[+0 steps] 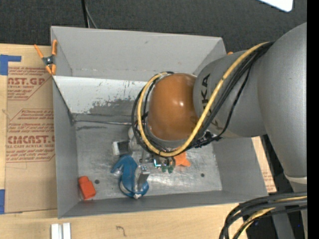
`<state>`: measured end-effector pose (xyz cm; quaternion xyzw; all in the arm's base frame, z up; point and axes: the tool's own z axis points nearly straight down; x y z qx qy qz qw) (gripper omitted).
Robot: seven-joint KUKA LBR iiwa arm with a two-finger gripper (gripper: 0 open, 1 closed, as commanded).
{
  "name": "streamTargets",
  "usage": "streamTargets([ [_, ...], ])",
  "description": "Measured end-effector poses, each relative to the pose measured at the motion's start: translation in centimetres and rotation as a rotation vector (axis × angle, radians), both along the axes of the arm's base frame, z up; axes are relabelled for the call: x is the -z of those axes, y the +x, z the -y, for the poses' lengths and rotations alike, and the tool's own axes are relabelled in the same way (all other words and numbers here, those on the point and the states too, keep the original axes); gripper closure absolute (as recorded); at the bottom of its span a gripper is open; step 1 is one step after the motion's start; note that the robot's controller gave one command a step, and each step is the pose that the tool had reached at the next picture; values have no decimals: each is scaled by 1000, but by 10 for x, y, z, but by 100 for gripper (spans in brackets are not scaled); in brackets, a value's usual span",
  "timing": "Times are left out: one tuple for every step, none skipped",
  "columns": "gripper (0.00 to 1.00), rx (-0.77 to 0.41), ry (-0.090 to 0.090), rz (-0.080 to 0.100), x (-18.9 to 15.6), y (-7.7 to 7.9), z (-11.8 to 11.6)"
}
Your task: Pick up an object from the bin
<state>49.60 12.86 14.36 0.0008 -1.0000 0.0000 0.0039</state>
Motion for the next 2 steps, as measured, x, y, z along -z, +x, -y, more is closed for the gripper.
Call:
streamTargets([
  [0, 1, 1, 7, -4, 2, 0],
  [0, 10, 7, 0, 43, 5, -22],
])
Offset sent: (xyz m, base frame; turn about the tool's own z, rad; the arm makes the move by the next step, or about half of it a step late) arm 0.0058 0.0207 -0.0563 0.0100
